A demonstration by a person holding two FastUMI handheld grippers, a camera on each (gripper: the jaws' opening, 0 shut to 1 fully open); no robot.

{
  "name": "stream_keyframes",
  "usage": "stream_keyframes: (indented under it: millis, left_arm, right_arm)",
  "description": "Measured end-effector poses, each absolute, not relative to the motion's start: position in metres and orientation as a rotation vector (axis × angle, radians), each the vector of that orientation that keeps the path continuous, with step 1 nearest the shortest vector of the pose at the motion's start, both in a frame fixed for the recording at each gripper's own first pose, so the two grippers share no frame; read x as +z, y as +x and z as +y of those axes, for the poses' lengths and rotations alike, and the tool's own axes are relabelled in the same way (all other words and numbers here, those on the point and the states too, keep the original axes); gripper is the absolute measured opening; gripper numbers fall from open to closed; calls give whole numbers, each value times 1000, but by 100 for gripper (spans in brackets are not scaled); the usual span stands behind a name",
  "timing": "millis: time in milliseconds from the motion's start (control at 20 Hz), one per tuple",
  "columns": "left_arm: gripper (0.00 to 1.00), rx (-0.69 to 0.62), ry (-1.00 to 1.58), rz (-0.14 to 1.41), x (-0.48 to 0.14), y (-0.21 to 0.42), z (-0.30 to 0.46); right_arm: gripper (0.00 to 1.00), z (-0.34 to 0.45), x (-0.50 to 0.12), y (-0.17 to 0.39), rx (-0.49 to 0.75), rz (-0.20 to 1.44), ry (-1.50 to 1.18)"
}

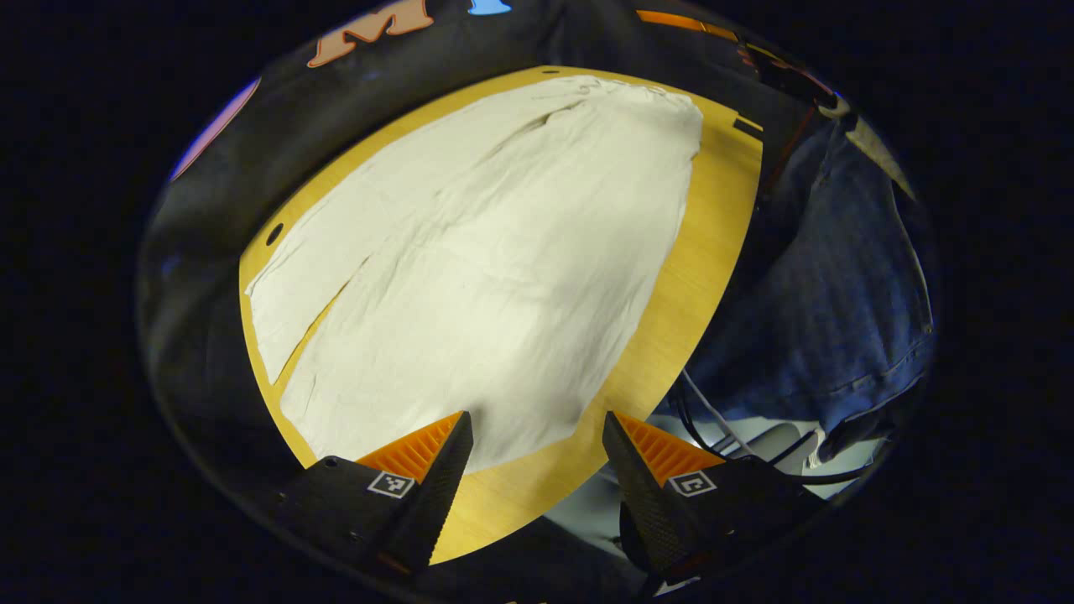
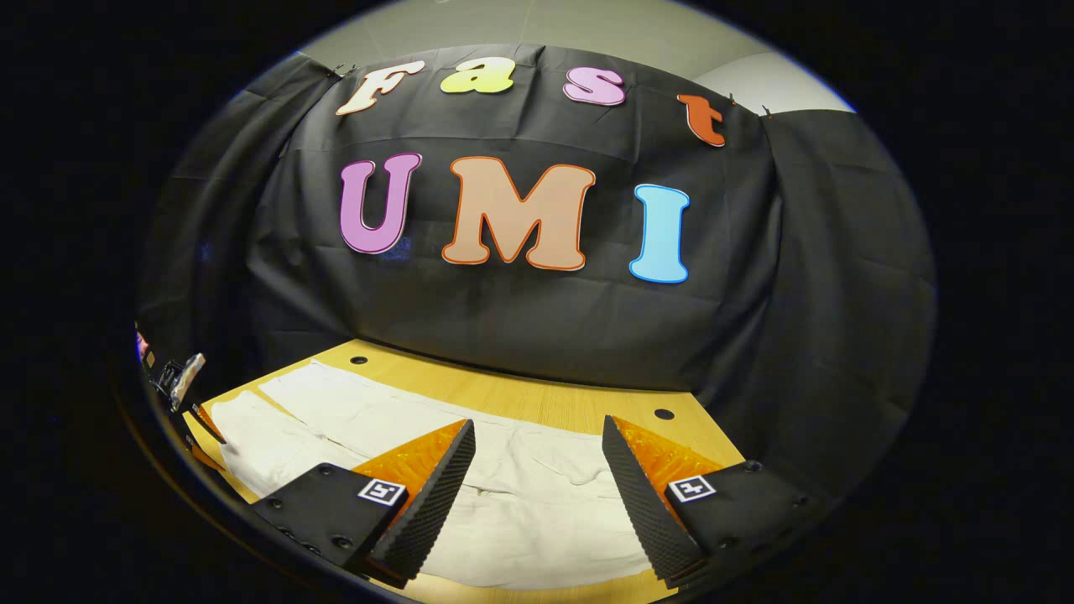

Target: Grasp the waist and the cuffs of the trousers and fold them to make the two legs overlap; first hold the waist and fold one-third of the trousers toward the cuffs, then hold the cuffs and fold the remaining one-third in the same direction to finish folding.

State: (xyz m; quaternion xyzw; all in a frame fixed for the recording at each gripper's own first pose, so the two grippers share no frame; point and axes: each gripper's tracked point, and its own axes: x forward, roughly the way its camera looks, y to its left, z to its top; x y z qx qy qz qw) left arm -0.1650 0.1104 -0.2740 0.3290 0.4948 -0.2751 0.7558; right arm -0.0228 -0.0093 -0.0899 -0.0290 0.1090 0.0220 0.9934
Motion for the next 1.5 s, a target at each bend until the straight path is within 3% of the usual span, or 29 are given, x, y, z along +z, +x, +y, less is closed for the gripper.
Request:
stream_keyframes:
  millis: [700, 900, 950, 1100, 1150, 1250, 1350, 1500]
  left_arm:
    - [85, -704, 867, 1319, -292, -166, 147]
    - [66, -704, 924, 1344, -291, -158, 152]
    - [50, -696, 920, 1350, -291, -156, 154]
    - [32, -682, 932, 1349, -291, -147, 159]
    - [20, -680, 933, 1349, -291, -145, 160]
    - [8, -667, 929, 1345, -291, -143, 159]
    - [3, -668, 922, 1347, -291, -141, 160]
    - [2, -673, 914, 1366, -290, -141, 159]
  right_arm:
    - [98, -23, -120, -19, 38, 308, -123]
    - [98, -28, -142, -12, 62, 363, -146]
    - [98, -29, -149, -11, 77, 380, -152]
    - [98, -37, -167, -10, 122, 416, -203]
    - [98, -39, -177, -11, 144, 436, -224]
    - [98, -44, -194, -14, 204, 478, -275]
    - [98, -47, -213, -21, 280, 532, -356]
    - [98, -50, -237, -34, 431, 602, -462]
